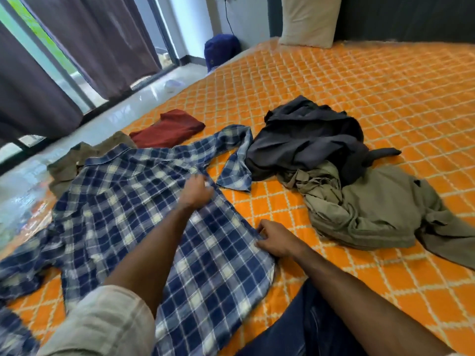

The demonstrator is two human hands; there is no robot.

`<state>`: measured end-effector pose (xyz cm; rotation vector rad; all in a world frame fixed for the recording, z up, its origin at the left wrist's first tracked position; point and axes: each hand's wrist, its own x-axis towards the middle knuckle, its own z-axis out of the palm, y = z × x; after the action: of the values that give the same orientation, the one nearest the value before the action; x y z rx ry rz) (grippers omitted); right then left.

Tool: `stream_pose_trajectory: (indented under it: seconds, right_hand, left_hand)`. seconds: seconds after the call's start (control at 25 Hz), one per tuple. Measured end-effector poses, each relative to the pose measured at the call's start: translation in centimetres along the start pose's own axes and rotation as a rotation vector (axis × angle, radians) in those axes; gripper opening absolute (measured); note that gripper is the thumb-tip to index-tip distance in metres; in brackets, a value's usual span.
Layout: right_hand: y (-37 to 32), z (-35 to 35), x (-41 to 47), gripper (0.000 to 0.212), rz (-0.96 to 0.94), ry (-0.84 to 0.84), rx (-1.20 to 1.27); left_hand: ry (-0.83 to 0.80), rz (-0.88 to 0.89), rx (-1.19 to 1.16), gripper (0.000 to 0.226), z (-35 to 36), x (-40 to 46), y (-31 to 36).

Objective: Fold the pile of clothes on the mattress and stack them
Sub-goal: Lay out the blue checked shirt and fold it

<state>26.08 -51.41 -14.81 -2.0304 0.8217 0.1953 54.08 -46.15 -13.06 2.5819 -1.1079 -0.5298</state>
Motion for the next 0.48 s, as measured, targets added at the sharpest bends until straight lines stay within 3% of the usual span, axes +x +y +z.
stream_pose_trajectory:
  seconds: [0.16,0.32,0.48]
  right_hand:
    - [0.6,1.2,1.5,0.025,-0.102,0.059,0.027]
    - [1.0,1.5,2.5,0.025,-0.133,0.066,0.054]
    - [1.3,0.4,2.4,0.025,-0.094,0.034,0.12]
  left_hand:
    - [0.046,-0.176,0.005,0.046,0.2,7.4,1.0]
    - [0.104,-0.238,0.079,0.054,0.7,9.9,1.8]
    - [0.143,-0.184,0.154,0.03,0.4,10.8,1.1]
